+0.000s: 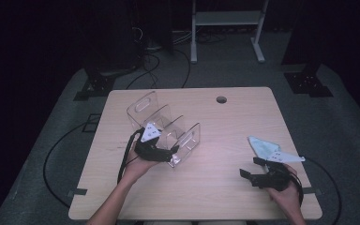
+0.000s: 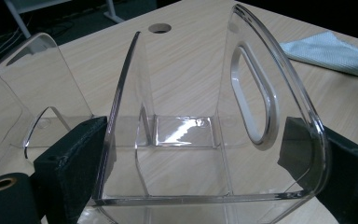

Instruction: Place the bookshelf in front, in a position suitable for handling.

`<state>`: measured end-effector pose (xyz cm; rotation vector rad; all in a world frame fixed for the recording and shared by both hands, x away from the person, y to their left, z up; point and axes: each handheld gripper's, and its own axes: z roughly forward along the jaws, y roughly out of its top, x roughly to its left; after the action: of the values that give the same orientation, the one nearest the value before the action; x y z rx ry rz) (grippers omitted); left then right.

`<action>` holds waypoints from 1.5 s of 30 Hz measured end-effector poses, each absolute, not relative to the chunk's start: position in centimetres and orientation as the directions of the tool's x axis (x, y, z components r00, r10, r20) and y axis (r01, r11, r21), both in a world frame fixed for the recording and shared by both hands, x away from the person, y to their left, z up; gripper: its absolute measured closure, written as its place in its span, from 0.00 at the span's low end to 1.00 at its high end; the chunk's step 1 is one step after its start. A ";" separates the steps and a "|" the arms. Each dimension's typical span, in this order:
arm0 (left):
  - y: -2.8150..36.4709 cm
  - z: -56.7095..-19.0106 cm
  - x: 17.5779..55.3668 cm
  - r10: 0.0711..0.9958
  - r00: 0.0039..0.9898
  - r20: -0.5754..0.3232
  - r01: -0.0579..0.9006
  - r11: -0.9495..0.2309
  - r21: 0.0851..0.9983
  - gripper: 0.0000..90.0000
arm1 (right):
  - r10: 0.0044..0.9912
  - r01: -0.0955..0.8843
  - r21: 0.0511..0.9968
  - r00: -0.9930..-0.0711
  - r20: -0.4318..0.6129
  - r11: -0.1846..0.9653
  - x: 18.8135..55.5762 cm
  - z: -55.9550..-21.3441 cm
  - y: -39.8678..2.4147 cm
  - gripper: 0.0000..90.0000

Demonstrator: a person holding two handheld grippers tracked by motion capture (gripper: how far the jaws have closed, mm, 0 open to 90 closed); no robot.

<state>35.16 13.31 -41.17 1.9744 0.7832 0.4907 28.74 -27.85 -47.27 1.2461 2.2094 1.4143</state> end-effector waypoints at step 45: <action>9.9 -38.9 30.7 0.618 0.786 -0.003 0.256 -0.322 0.912 0.02 | 0.761 0.547 0.821 -0.600 0.249 0.163 28.8 -47.6 -28.2 0.16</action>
<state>30.70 9.85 -38.86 1.9081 0.6628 0.4242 28.77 -28.25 -47.59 1.2729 2.2164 1.4104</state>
